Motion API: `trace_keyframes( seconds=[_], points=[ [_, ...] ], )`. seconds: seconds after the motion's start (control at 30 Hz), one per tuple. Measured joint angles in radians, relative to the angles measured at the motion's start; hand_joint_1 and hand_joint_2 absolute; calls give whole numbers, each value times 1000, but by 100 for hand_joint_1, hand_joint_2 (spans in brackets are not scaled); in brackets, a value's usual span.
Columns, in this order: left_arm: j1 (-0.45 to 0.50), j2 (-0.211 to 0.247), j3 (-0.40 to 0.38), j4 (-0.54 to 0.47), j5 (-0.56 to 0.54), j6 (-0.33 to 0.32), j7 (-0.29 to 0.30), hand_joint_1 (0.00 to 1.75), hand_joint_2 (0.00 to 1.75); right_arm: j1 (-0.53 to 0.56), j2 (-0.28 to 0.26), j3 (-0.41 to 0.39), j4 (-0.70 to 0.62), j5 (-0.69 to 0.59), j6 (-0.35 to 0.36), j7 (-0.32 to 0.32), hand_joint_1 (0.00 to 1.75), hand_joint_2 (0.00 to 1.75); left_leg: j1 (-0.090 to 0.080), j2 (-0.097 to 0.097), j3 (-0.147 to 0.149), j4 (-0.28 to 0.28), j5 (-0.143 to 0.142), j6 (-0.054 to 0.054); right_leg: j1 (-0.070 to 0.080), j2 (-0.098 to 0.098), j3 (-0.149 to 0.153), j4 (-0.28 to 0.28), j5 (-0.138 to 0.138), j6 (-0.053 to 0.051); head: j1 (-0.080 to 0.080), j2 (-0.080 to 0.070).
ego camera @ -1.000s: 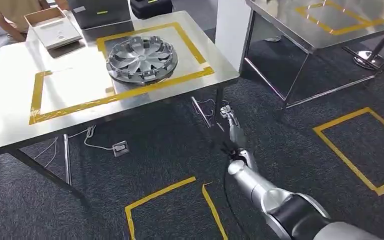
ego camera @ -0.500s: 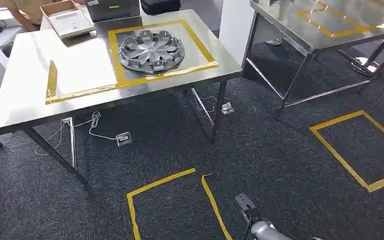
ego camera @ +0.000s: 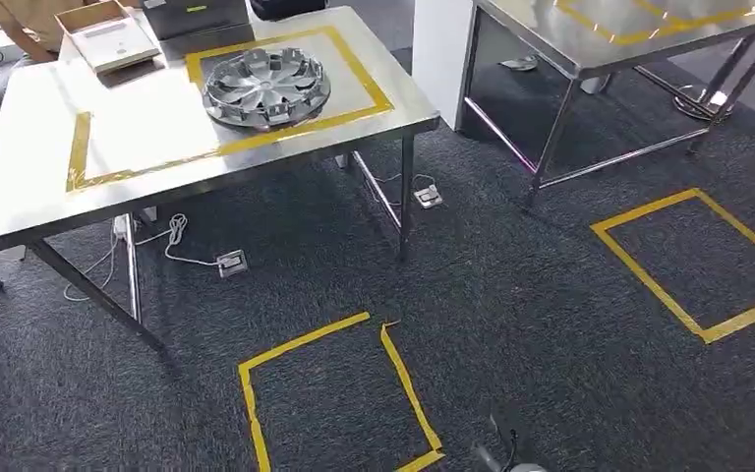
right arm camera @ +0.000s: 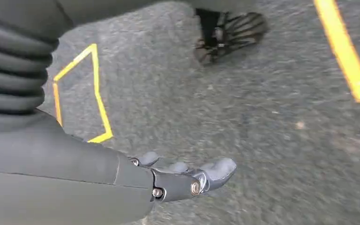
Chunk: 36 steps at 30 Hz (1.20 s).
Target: Take the parts from the cabinet and place them on the table.
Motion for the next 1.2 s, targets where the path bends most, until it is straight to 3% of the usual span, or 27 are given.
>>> trace_keyframes(
  seconds=[0.07, 0.1, 0.13, 0.17, 0.2, 0.23, 0.27, 0.33, 0.37, 0.4, 0.47, 0.5, 0.53, 0.57, 0.6, 0.63, 0.67, 0.7, 0.73, 0.8, 0.83, 0.87, 0.93, 1.0, 1.03, 1.07, 1.2],
  points=[
    [-3, 0, 0, 0, 0, 0, -5, 0, 0, 0, 9, 0, 3, 8, 0, 17, 0, 175, 0, 0, 51, -11, 53, 2, 0, 0, -27, 3, 24, 4, 0, 0],
    [-5, 0, 0, -2, -2, 0, -9, 0, 0, 0, 14, -1, 4, 8, 0, 26, 0, 175, 0, 0, 103, -69, 87, 7, 0, 0, -42, 4, 34, 7, 0, 0],
    [-11, 0, 0, -3, -3, 0, -11, 0, 0, -1, 19, -1, 5, 9, 0, 31, 0, 175, -1, -1, 176, -162, 104, 13, 0, 0, -55, 7, 46, 10, 0, 0],
    [-18, 0, 0, -4, -5, 0, -11, 0, 0, -2, 24, -1, 5, 8, -1, 35, 0, 175, -2, -3, 241, -254, 76, 19, 0, -1, -60, 9, 56, 14, 0, 0],
    [-24, 0, 0, -6, -8, 0, -12, 0, 0, -1, 28, -3, 5, 8, -3, 34, 0, 175, -9, -4, 274, -313, 57, 23, 3, -1, -66, 10, 64, 21, 1, 0],
    [-26, -2, 0, -6, -12, 0, -11, 0, 0, -2, 29, -5, 6, 6, -5, 32, 0, 175, -10, -4, 259, -305, 66, 28, 1, -2, -61, 5, 73, 29, 7, 0],
    [-28, -2, 0, -6, -14, 0, -11, 0, 0, -3, 30, -6, 6, 5, -9, 29, 0, 175, -11, -4, 256, -303, 67, 34, -1, -3, -62, 3, 83, 35, -1, 0],
    [-30, -2, 0, -5, -16, 0, -5, 0, 0, 1, 32, -8, 6, 0, -13, 20, 0, 175, -9, 0, 244, -309, 89, 55, -3, 0, -66, -3, 96, 50, -5, 0],
    [-33, -3, 0, -6, -16, -1, -1, 0, 0, 3, 32, -10, 6, -1, -15, 13, 0, 175, -7, 5, 231, -309, 102, 63, -5, 4, -77, 18, 54, 54, -4, 0],
    [-33, -2, 0, -6, -16, -1, 1, 0, 0, 4, 32, -11, 6, -3, -16, 13, 0, 175, -7, 4, 216, -309, 114, 70, -4, 5, -94, 67, -13, 57, 0, 0],
    [-31, -2, 0, -7, -16, -2, 3, 0, 0, 3, 31, -15, 6, -2, -17, 7, 0, 175, -9, 6, 183, -307, 138, 72, -5, 5, -128, 212, -128, 65, 2, 0],
    [-30, -2, 0, -6, -16, -2, 6, 0, 0, 3, 31, -15, 6, -1, -17, 3, 0, 175, -10, 7, 165, -304, 151, 72, -4, 5, -138, 280, -151, 66, 3, 0],
    [-29, -3, 0, -6, -16, -3, 7, 0, 0, 4, 31, -15, 6, 0, -17, 1, 0, 175, -10, 8, 150, -300, 162, 71, -4, 5, -134, 316, -141, 66, 3, 0],
    [-28, -4, 0, -6, -16, -3, 7, 0, 0, 4, 31, -15, 6, 2, -17, -1, 0, 175, -10, 8, 131, -295, 172, 68, -4, 5, -107, 305, -106, 65, 4, 0],
    [-25, -5, 0, -6, -16, -12, -2, 0, 0, 4, 31, -15, 6, 3, -17, -2, 0, 175, -9, 8, 114, -289, 180, 65, -4, 5, -59, 253, -66, 64, 5, 0],
    [-24, -5, 1, -6, -16, -24, -15, 0, 175, 4, 31, -15, 6, 5, -17, -2, 0, 175, -8, 8, 99, -283, 186, 62, -4, 5, 5, 172, -43, 61, 5, 0],
    [-25, -5, 0, -6, -17, -32, -24, 0, 175, 2, 31, -15, 6, 6, -18, -3, 0, 175, -8, 8, 89, -276, 191, 57, -4, 5, 75, 75, -53, 57, 6, 0],
    [-24, -5, 0, -7, -17, -35, -28, 0, 175, 0, 31, -15, 6, 7, -18, -4, 0, 175, -13, 8, 80, -270, 196, 51, 3, 6, 125, -6, -104, 49, 10, 0],
    [-24, -6, 0, -7, -17, -37, -29, 0, 175, 2, 31, -15, 6, 9, -19, -3, 0, 175, -13, 8, 85, -274, 201, 44, 6, 6, 114, 0, -97, 38, 8, 0],
    [-27, -6, 0, -7, -22, -37, -10, 0, 175, 3, 32, -15, 7, 17, -25, -2, 0, 175, -9, 8, 86, -278, 212, 34, 6, 5, 110, -11, -94, 26, 8, 0],
    [-27, -5, 0, -7, -25, -37, 0, 0, 175, 3, 33, -15, 6, 18, -26, -2, 0, 175, -12, 7, 82, -280, 190, 46, 5, 3, 107, -13, -91, 32, 6, 0],
    [-25, -5, 0, -7, -26, -37, 5, 0, 175, 4, 33, -15, 6, 19, -25, -2, 0, 175, -13, 7, 78, -280, 181, 55, 5, 4, 105, -13, -87, 26, 4, 0],
    [-14, -5, -13, -13, -9, -43, 8, 0, 175, 12, 33, -14, 5, 20, -26, -8, 0, 175, -13, 7, 79, -285, 186, 54, 7, 3, 102, -13, -81, 19, 2, 0],
    [5, -3, -40, -26, 34, -50, 6, 0, 175, 26, 33, -10, 1, 20, -29, -27, 0, 175, -12, 6, 80, -297, 246, 50, 9, 3, 100, -11, -77, 14, 2, 0],
    [13, -2, -54, -31, 58, -55, 4, 0, 175, 34, 33, -6, -4, 20, -31, -37, 0, 175, -11, 3, 82, -301, 236, 44, 9, 3, 97, -11, -75, 12, 2, 0],
    [22, 0, -69, -38, 82, -58, 0, 0, 175, 41, 33, -3, -9, 20, -32, -47, 0, 175, -11, 4, 84, -301, 247, 37, 9, 2, 94, -10, -73, 10, 1, 0],
    [60, 7, -139, -67, 182, -76, -11, 0, 175, 68, 33, 18, -35, 20, -40, -87, 0, 175, -11, 2, 82, -303, 247, 35, 9, 1, 91, -10, -73, 10, 2, 0]
  ],
)
